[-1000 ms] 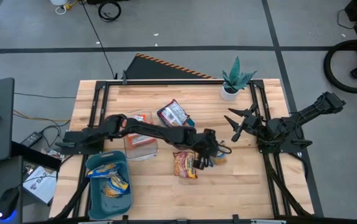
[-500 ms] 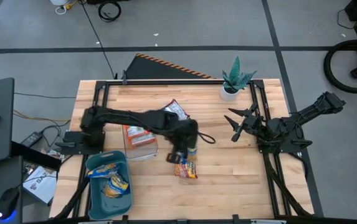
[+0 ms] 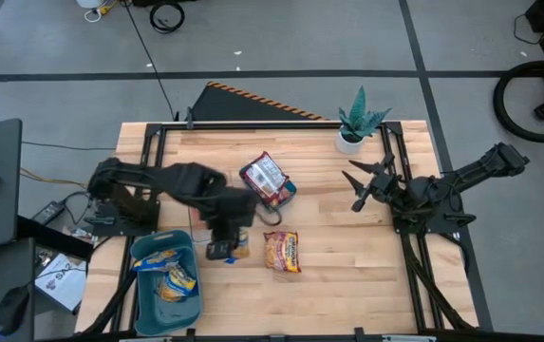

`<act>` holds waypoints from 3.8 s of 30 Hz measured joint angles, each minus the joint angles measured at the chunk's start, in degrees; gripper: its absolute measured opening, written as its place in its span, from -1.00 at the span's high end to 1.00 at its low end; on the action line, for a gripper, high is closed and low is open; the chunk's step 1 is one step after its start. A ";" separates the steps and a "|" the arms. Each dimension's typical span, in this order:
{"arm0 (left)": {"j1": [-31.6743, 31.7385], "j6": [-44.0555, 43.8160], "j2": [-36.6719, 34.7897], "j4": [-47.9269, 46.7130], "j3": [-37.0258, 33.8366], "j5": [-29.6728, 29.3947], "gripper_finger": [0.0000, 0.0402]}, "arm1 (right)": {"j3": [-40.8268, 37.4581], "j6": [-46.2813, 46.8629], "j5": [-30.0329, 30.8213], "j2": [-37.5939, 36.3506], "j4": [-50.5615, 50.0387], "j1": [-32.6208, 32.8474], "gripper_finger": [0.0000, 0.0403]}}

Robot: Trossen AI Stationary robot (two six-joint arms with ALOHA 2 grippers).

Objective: Sort Maruchan noodles
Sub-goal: Put the blue noodle pack into the green bin, then put the red noodle pack into the blue bin

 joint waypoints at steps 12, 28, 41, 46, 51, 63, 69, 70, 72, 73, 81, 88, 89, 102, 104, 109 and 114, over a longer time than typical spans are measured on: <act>-17.28 -26.79 -5.65 -6.85 -1.58 -22.22 0.83 | -0.02 -0.55 -10.63 0.04 1.59 -8.49 0.16; -35.25 -63.44 -13.96 -7.17 -18.39 -15.58 0.83 | -0.02 2.10 -26.94 0.46 4.23 -18.18 0.16; -38.93 -68.82 -17.63 -7.24 -30.53 -11.19 0.83 | 0.00 3.96 -30.28 2.16 4.45 -21.68 0.16; -38.90 -73.04 -17.44 -5.34 -30.53 -19.31 0.83 | -0.01 4.61 -30.56 2.45 5.15 -21.93 0.16; -36.86 -73.34 -16.34 -3.67 -30.53 -21.42 0.74 | -0.01 4.63 -30.58 2.44 5.18 -21.93 0.16; -30.18 -57.04 -11.55 9.52 -30.58 -13.24 0.30 | -0.02 4.59 -31.13 2.44 5.56 -21.93 0.16; -22.61 -49.84 -11.84 13.96 -30.56 -15.14 0.26 | -0.02 4.61 -32.73 2.43 6.02 -21.93 0.16; -21.04 -46.97 -11.25 15.09 -30.50 -16.07 0.26 | -0.02 4.61 -32.85 2.45 5.97 -21.90 0.16; -18.61 -39.43 -9.75 18.22 -30.50 -19.28 0.26 | 0.00 4.61 -33.14 2.45 5.97 -21.90 0.16; -17.42 -34.97 -8.84 19.65 -30.51 -21.79 0.26 | 0.00 4.61 -33.18 2.50 5.97 -21.90 0.16; -10.01 -7.73 0.81 33.47 -30.51 -37.90 0.26 | 0.00 4.59 -33.17 3.54 5.97 -21.90 0.16; -7.55 6.44 9.00 47.67 -30.53 -28.91 0.25 | 0.00 6.69 -33.16 3.74 4.94 -21.90 0.16; -7.55 7.67 9.63 48.87 -30.53 -26.91 0.24 | 0.00 6.96 -33.16 3.74 4.64 -21.90 0.16; -9.45 32.44 11.25 45.81 -30.51 -28.03 -0.12 | 0.00 12.70 -33.16 4.20 1.74 -21.86 0.16; -10.08 36.82 11.63 45.50 -30.60 -28.23 -0.11 | 0.00 13.55 -33.19 4.20 1.41 -21.85 0.16; -11.22 48.30 14.21 47.29 -30.58 -28.33 -0.04 | 0.00 14.30 -33.45 4.20 0.84 -20.69 0.16; -10.88 54.74 16.63 52.11 -30.51 -28.48 0.01 | 0.00 14.11 -33.38 4.22 0.23 -19.81 0.16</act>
